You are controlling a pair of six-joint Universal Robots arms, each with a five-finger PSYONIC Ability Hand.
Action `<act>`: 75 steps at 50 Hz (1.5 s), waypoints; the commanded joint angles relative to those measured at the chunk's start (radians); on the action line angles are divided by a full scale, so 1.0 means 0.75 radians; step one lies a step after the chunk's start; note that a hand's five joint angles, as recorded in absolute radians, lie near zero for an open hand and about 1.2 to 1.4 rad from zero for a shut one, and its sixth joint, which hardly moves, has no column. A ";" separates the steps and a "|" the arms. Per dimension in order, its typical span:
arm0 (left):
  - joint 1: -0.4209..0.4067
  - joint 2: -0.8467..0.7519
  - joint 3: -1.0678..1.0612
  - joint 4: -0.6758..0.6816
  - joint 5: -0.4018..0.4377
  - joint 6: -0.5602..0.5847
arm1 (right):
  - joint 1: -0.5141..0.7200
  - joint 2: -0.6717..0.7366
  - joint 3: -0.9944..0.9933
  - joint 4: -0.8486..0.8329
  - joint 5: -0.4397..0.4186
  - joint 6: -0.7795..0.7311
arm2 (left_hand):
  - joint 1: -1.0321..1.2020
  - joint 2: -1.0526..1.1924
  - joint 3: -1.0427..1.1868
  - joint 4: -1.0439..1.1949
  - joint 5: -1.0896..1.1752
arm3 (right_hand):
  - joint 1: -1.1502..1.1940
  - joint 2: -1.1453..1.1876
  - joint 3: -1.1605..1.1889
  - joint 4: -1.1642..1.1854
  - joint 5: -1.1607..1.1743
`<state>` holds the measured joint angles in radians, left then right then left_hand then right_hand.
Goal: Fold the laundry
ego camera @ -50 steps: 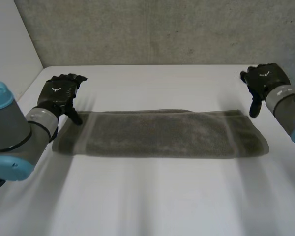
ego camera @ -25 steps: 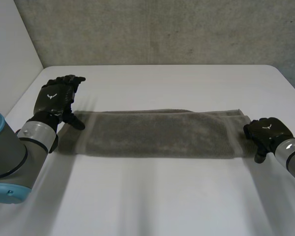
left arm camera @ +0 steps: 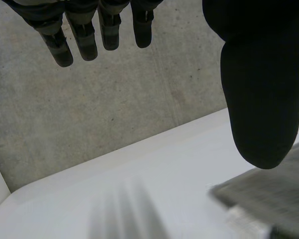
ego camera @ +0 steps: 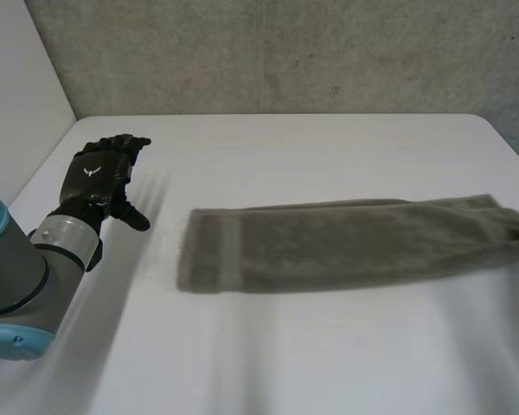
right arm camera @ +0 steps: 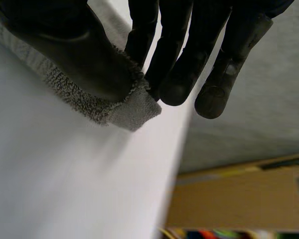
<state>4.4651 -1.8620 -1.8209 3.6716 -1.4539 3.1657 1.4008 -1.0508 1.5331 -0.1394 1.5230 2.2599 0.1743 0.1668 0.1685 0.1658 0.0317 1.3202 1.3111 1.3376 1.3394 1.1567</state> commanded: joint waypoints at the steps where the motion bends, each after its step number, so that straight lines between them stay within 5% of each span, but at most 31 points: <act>1: 0.000 0.002 0.000 -0.001 0.000 0.001 | 0.301 -0.090 -0.221 -0.002 0.088 -0.077 | 0.000 0.010 0.008 0.012 -0.042 | 0.101 0.114 0.078 0.076 0.087; 5: 0.002 0.002 0.002 0.001 0.000 0.001 | 0.558 -0.084 -0.336 -0.002 0.096 -0.015 | 0.000 0.010 0.008 0.012 -0.042 | 0.101 0.114 0.078 0.076 0.087; 10: 0.009 0.004 0.002 0.001 0.000 0.001 | 1.095 0.081 -0.502 -0.002 0.086 -0.005 | 0.000 0.010 0.008 0.012 -0.042 | 0.101 0.114 0.078 0.076 0.087; 19: 0.009 0.000 0.000 0.001 0.000 0.001 | 1.417 0.368 -0.541 -0.002 0.072 -0.009 | 0.000 0.010 0.008 0.012 -0.042 | 0.101 0.114 0.078 0.076 0.087; 20: 0.009 0.000 0.000 0.001 0.000 0.001 | 1.439 0.409 -0.543 0.004 0.076 -0.009 | 0.000 0.010 0.008 0.012 -0.042 | 0.025 0.037 0.002 0.000 0.011; 21: 0.009 0.000 -0.002 0.001 0.000 0.001 | 1.448 0.437 -0.539 0.014 0.082 -0.007 | 0.000 0.010 0.008 0.012 -0.042 | -0.603 -0.591 -0.627 -0.629 -0.618; 22: 0.009 0.000 -0.002 0.001 0.000 0.001 | 1.448 0.438 -0.539 0.014 0.082 -0.007 | 0.000 0.010 0.008 0.012 -0.042 | -0.610 -0.597 -0.633 -0.635 -0.624; 23: 0.007 0.000 -0.002 0.001 0.000 0.001 | 1.448 0.438 -0.515 0.016 0.086 -0.005 | 0.000 0.010 0.008 0.012 -0.042 | -1.106 -1.094 -1.129 -1.131 -1.120; 26: 0.000 -0.002 -0.004 0.001 0.000 0.001 | 1.433 0.389 -0.457 0.014 0.107 0.032 | 0.000 0.010 0.008 0.012 -0.042 | -1.528 -1.515 -1.551 -1.553 -1.542; 32: -0.002 -0.009 -0.014 0.003 0.002 0.001 | 1.235 0.123 -0.263 -0.006 0.094 0.267 | 0.000 0.010 0.008 0.012 -0.042 | -1.528 -1.515 -1.551 -1.553 -1.542; 38: -0.006 -0.025 -0.024 0.042 0.002 0.003 | 0.914 -0.123 0.029 0.016 -0.050 0.656 | 0.000 0.010 0.008 0.012 -0.042 | -1.528 -1.515 -1.551 -1.553 -1.542; 47: -0.028 -0.033 -0.033 0.058 0.002 0.011 | 0.701 -0.043 0.246 -0.008 -0.188 0.577 | 0.000 0.010 0.008 0.012 -0.042 | -1.528 -1.515 -1.551 -1.553 -1.542; 48: -0.032 -0.035 -0.035 0.058 0.002 0.011 | 0.671 -0.007 0.247 -0.008 -0.186 0.534 | 0.000 0.010 0.008 0.012 -0.042 | -1.193 -1.181 -1.216 -1.219 -1.208; 49: -0.032 -0.035 -0.035 0.058 0.002 0.011 | 0.670 -0.006 0.247 -0.008 -0.186 0.533 | 0.000 0.010 0.008 0.012 -0.042 | -1.189 -1.177 -1.212 -1.215 -1.204; 50: -0.047 -0.035 -0.035 0.058 0.002 0.011 | 0.652 0.012 0.236 -0.015 -0.184 0.515 | 0.000 0.010 0.008 0.012 -0.042 | -0.670 -0.658 -0.693 -0.695 -0.684; 51: -0.051 -0.035 -0.035 0.058 0.000 0.011 | 0.652 0.012 0.236 -0.015 -0.184 0.515 | 0.000 0.010 0.008 0.012 -0.042 | -0.665 -0.652 -0.688 -0.690 -0.679; 52: -0.051 -0.035 -0.035 0.058 0.000 0.011 | 0.636 0.010 0.218 -0.033 -0.182 0.511 | 0.000 0.010 0.008 0.012 -0.042 | -0.122 -0.110 -0.145 -0.147 -0.137; 54: -0.053 -0.033 -0.045 0.058 0.002 0.011 | 0.627 -0.004 0.197 -0.060 -0.174 0.503 | 0.000 0.010 0.008 0.012 -0.042 | 0.101 0.114 0.078 0.076 0.087; 62: -0.053 -0.017 -0.047 0.062 0.000 0.009 | 0.834 -0.113 -0.044 -0.100 -0.086 0.259 | 0.000 0.010 0.008 0.012 -0.042 | 0.101 0.114 0.078 0.076 0.087; 64: -0.053 -0.015 -0.047 0.062 0.000 0.009 | 1.143 0.007 -0.217 -0.074 -0.096 0.044 | 0.000 0.010 0.008 0.012 -0.042 | 0.101 0.114 0.078 0.076 0.087; 66: -0.051 -0.011 -0.049 0.062 -0.002 0.007 | 1.238 0.073 -0.274 -0.044 -0.098 -0.059 | 0.000 0.010 0.008 0.012 -0.042 | 0.101 0.114 0.078 0.076 0.087; 71: -0.049 0.002 -0.047 0.062 -0.002 0.003 | 1.404 0.296 -0.383 0.106 -0.110 -0.339 | 0.000 0.010 0.008 0.012 -0.042 | 0.101 0.114 0.078 0.076 0.087; 75: -0.053 0.018 -0.047 0.062 -0.004 0.001 | 1.431 0.360 -0.406 0.163 -0.129 -0.373 | 0.000 0.010 0.008 0.012 -0.042 | 0.101 0.114 0.078 0.076 0.087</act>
<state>4.4274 -1.8606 -1.8564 3.7185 -1.4560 3.1681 2.4142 -0.8984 1.2708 -0.1039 1.4446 2.0824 0.1741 0.1659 0.1654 0.1658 0.0317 1.2994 1.2713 1.3466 1.3389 1.1349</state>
